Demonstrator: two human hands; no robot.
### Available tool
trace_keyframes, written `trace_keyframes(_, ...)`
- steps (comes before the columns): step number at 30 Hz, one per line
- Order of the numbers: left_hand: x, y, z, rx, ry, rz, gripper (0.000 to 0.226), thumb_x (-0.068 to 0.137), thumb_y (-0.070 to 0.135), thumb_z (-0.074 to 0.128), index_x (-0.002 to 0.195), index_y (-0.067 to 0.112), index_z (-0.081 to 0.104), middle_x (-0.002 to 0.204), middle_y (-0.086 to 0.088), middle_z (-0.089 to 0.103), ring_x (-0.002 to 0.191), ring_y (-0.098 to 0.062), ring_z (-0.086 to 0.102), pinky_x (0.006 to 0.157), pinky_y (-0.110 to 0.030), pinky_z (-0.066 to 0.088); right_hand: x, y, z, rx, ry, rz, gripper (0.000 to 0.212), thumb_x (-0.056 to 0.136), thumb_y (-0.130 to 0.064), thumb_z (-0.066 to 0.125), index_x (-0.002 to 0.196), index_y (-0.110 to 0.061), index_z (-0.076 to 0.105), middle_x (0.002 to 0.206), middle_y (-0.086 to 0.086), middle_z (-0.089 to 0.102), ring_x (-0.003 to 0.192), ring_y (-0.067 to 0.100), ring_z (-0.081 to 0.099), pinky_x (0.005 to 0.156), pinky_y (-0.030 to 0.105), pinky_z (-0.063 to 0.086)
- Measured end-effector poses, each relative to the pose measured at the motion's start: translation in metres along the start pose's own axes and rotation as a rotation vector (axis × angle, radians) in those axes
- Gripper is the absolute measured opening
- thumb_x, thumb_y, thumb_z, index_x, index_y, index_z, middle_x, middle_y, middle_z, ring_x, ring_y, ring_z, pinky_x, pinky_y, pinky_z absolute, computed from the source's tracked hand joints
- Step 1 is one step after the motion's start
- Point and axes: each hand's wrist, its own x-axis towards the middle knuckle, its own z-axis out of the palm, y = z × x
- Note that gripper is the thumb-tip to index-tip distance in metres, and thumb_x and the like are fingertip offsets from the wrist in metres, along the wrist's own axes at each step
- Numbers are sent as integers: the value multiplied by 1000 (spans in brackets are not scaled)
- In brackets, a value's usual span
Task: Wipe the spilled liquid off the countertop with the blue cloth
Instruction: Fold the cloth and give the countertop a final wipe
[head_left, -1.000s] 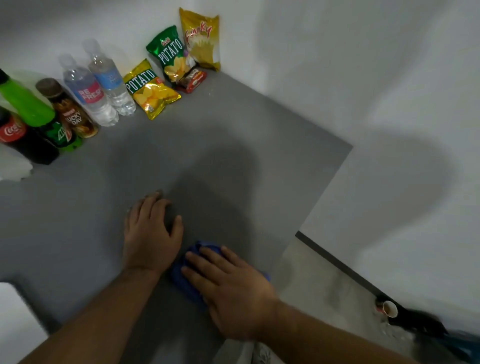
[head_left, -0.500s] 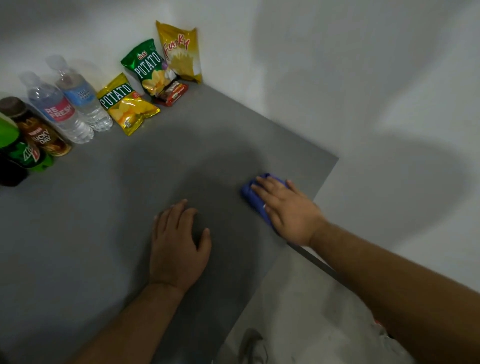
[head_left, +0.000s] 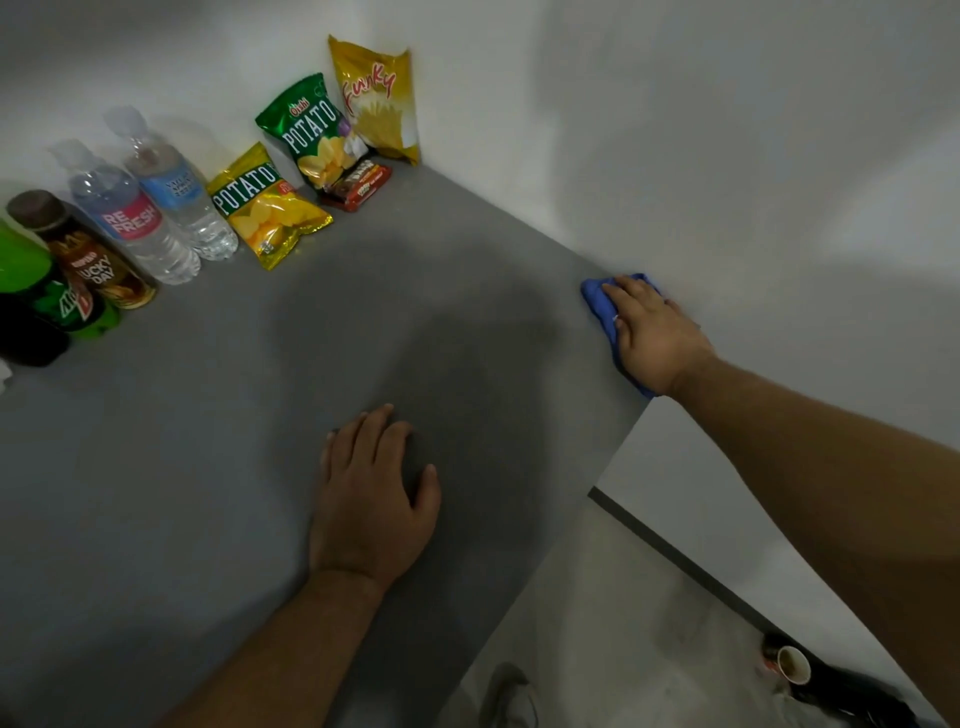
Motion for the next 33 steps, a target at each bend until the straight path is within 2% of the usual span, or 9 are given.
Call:
trace_keyframes(3, 0, 0, -1, -19, -1, -5, 49, 88, 42, 58, 126, 12, 63, 147, -9, 56, 137, -35, 48, 119, -55, 35, -4, -9, 2, 44, 53, 22, 51, 108, -16, 43, 157, -7, 37, 166, 14, 32, 153, 33, 27, 125, 43, 20)
trace_keyframes(7, 0, 0, -7, -136, -18, -33, 48, 87, 39, 62, 125, 11, 63, 146, -8, 56, 137, -35, 49, 117, -57, 36, -28, -38, 13, 67, 22, 18, 52, 108, -17, 42, 158, -4, 34, 167, 18, 27, 155, 35, 23, 127, 47, 16)
trace_keyframes(11, -6, 0, -19, -248, -16, -60, 46, 86, 32, 64, 125, 8, 65, 144, -11, 59, 135, -35, 53, 120, -57, 33, -76, -91, 32, 132, 1, -157, 52, 104, -17, 46, 155, -7, 42, 165, 13, 35, 155, 34, 25, 126, 39, 7)
trace_keyframes(14, -25, -3, -25, -263, 38, -79, 40, 88, 23, 69, 126, 9, 66, 142, -10, 61, 132, -31, 56, 121, -45, 36, -116, -129, 48, 148, -57, -263, 56, 102, -18, 46, 158, -15, 39, 168, 5, 30, 157, 28, 20, 129, 43, 10)
trace_keyframes(17, -59, -6, -29, -222, 104, -80, 34, 85, 10, 74, 119, 9, 69, 129, -10, 68, 118, -33, 63, 106, -42, 50, -159, -167, 65, 141, -130, -349, 61, 102, -26, 39, 162, -26, 26, 172, -4, 18, 159, 18, 7, 127, 36, -3)
trace_keyframes(21, -97, -9, -40, -241, 101, -140, 23, 83, 2, 70, 104, 12, 70, 107, -7, 72, 96, -29, 65, 90, -40, 54, -200, -216, 80, 126, -226, -462, 63, 104, -29, 38, 164, -29, 17, 173, -6, 8, 156, 10, -8, 116, 27, -22)
trace_keyframes(27, -139, -23, -70, -399, -53, -454, 23, 93, 14, 60, 114, 19, 67, 112, -3, 68, 103, -21, 62, 92, -37, 54, -241, -263, 95, 113, -321, -558, 65, 106, -27, 38, 165, -28, 11, 174, -7, 0, 153, 8, -17, 117, 29, -20)
trace_keyframes(31, -149, -40, -87, -437, -223, -536, 31, 90, 17, 60, 120, 21, 64, 111, -4, 70, 100, -23, 66, 87, -31, 54, -249, -277, 93, 196, -378, -636, 58, 107, -22, 44, 162, -28, 28, 172, -6, 17, 159, 16, 3, 126, 35, -8)
trace_keyframes(33, -153, -51, -92, -387, -326, -513, 32, 91, 17, 61, 123, 17, 64, 110, -7, 72, 100, -26, 68, 83, -29, 52, -252, -277, 87, 311, -358, -584, 59, 104, -19, 52, 160, -28, 33, 169, -7, 26, 157, 14, 14, 130, 42, 8)
